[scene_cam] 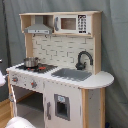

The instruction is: Play with the kitchen

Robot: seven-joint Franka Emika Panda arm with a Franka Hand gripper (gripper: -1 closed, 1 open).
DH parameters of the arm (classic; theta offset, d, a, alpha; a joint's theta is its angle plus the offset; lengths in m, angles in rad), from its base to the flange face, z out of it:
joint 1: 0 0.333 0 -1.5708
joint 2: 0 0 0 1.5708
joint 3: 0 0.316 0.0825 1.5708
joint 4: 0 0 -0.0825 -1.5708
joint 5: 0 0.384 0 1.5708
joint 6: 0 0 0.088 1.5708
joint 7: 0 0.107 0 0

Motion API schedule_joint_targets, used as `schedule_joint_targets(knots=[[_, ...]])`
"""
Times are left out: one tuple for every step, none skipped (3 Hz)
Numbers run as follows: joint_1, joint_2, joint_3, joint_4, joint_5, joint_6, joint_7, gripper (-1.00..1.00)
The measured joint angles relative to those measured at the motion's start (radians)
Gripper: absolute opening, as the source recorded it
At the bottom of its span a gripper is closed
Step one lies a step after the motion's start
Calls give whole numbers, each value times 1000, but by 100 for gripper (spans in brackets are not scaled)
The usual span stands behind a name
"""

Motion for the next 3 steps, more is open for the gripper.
schedule_joint_targets(knots=[[-85, 25, -24, 54, 3, -3, 48, 100], [-158, 48, -25, 116, 18, -23, 83, 100], [-231, 68, -25, 189, 62, -64, 89, 100]])
